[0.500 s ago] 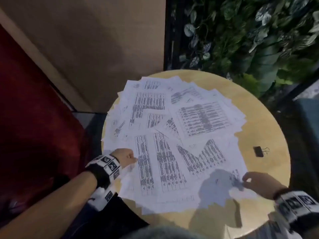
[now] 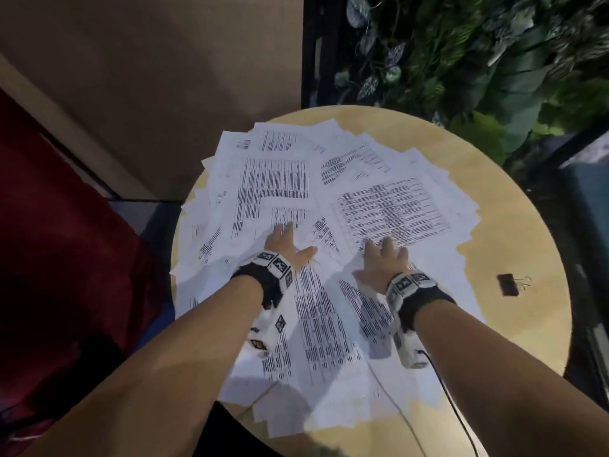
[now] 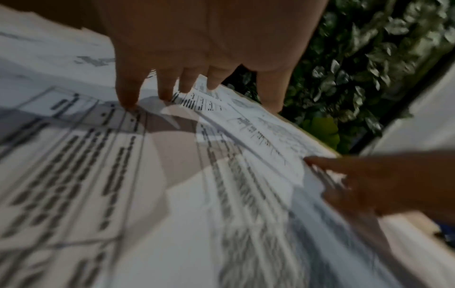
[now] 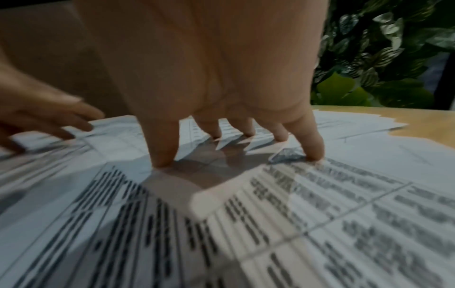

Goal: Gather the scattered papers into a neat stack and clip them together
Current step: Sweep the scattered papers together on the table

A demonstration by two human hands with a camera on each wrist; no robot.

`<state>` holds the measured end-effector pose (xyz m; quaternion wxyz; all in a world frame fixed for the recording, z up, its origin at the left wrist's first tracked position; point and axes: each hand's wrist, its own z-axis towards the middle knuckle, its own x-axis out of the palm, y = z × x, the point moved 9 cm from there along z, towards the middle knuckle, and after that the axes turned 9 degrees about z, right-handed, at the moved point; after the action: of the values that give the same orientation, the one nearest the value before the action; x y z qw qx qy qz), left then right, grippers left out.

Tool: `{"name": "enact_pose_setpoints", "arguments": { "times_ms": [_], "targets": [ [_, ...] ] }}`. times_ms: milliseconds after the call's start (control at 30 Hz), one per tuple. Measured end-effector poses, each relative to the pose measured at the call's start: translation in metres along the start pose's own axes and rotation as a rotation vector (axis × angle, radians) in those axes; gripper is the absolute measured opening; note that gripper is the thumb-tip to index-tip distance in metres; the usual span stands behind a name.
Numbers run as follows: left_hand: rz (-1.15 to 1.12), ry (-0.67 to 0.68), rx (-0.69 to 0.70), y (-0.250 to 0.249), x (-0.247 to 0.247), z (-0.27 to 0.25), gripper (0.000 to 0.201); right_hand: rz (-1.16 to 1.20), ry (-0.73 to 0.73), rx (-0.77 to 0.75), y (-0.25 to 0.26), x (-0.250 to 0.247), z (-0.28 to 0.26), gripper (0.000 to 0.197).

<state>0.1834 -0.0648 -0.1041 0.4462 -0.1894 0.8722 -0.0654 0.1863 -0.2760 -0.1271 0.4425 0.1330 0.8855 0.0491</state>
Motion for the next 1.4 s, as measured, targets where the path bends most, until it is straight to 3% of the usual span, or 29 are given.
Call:
{"name": "enact_pose_setpoints", "arguments": {
  "times_ms": [133,233,300,367,467,533,667,800,867,900,933,1000,1067,1100,1133,1200,1233,1300,1400],
  "targets": [
    [-0.094,-0.016,-0.051,0.0,-0.014,0.009,0.084,-0.081,0.046,-0.167,0.015,0.018,-0.02,0.079],
    [-0.118,-0.082,-0.072,0.003,-0.026,0.012,0.084,0.099,-0.061,-0.219,0.01,-0.004,-0.024,0.041],
    [-0.132,-0.068,-0.118,0.01,-0.024,0.015,0.091,0.235,-0.288,-0.025,-0.021,-0.022,-0.019,0.039],
    [-0.216,-0.034,-0.166,0.016,-0.019,0.016,0.097,0.317,-0.399,0.246,-0.053,-0.018,-0.02,0.071],
    [-0.369,-0.033,-0.194,0.02,-0.013,0.012,0.094,0.257,-0.352,0.359,-0.056,0.0,-0.019,0.089],
    [-0.437,-0.038,-0.193,0.023,-0.012,0.009,0.087,0.133,-0.283,0.295,-0.042,0.002,-0.016,0.083],
    [-0.583,-0.055,-0.111,0.027,-0.019,0.012,0.083,0.123,-0.149,0.18,-0.025,0.003,-0.006,0.067],
    [-0.922,0.06,-0.094,0.026,-0.02,0.007,0.077,0.138,-0.074,0.07,-0.019,-0.001,-0.01,0.064],
    [-1.08,0.17,-0.172,0.03,-0.004,0.005,0.101,0.178,-0.073,0.03,-0.021,-0.002,-0.01,0.058],
    [-1.013,0.197,-0.211,0.034,0.005,0.006,0.113,0.175,-0.072,0.011,-0.021,0.0,-0.009,0.059],
    [-0.873,0.209,-0.202,0.035,0.008,0.004,0.109,0.17,-0.071,-0.001,-0.019,0.002,-0.01,0.063],
    [-0.461,0.158,-0.162,0.038,0.003,0.003,0.075,0.184,-0.112,-0.006,-0.017,0.0,-0.009,0.069],
    [-0.236,0.085,-0.085,0.031,-0.005,0.001,0.055,0.231,-0.242,0.009,-0.016,-0.014,-0.012,0.054],
    [-0.22,0.078,-0.041,0.026,-0.007,0.0,0.051,0.268,-0.316,0.024,-0.019,-0.023,-0.013,0.052],
    [-0.235,0.067,-0.005,0.023,-0.009,0.001,0.049,0.293,-0.364,0.044,-0.023,-0.029,-0.012,0.066],
    [-0.306,0.059,0.045,0.02,-0.015,0.0,0.052,0.322,-0.357,0.087,-0.03,-0.033,-0.008,0.098],
    [-0.345,0.054,0.063,0.02,-0.02,-0.001,0.054,0.316,-0.331,0.091,-0.031,-0.033,-0.006,0.104],
    [-0.438,0.022,0.101,0.021,-0.029,-0.004,0.056,0.279,-0.31,0.049,-0.027,-0.034,-0.004,0.098],
    [-0.52,0.047,0.139,0.026,-0.034,-0.001,0.058,0.444,-0.483,-0.156,-0.015,-0.054,-0.012,0.061]
  ]
}}
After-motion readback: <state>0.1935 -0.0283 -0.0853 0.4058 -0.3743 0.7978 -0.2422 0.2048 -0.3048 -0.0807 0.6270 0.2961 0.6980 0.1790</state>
